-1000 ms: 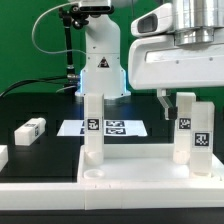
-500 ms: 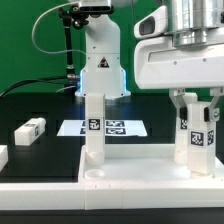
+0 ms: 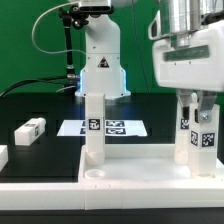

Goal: Assemble desk

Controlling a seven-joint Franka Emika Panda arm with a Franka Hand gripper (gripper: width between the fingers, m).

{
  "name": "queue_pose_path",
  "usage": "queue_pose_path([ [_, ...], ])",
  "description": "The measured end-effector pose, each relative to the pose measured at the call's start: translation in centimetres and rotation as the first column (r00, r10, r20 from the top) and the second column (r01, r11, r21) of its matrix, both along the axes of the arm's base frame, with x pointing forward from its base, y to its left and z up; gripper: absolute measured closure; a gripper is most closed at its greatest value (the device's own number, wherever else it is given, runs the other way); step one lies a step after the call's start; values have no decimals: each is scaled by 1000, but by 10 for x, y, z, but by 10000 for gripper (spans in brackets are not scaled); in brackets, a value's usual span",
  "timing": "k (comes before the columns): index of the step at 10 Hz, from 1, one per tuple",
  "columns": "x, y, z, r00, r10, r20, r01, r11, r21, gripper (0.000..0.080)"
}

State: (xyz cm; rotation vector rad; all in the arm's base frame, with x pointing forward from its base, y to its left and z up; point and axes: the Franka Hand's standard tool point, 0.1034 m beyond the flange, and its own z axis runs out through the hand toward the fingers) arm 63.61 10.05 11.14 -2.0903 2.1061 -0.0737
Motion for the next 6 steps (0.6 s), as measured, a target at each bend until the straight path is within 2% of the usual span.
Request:
queue_pose_path([
  [2,-1,3,0,966,-257,-13,257,964,63,508],
  [4,-2,4,0,970,-243,-8,243,968,60,500],
  [5,-5,6,-1,995,-93,-18,94,995,28,500],
  [6,-8,9,-1,995,84,-49,-84,996,-1,293],
])
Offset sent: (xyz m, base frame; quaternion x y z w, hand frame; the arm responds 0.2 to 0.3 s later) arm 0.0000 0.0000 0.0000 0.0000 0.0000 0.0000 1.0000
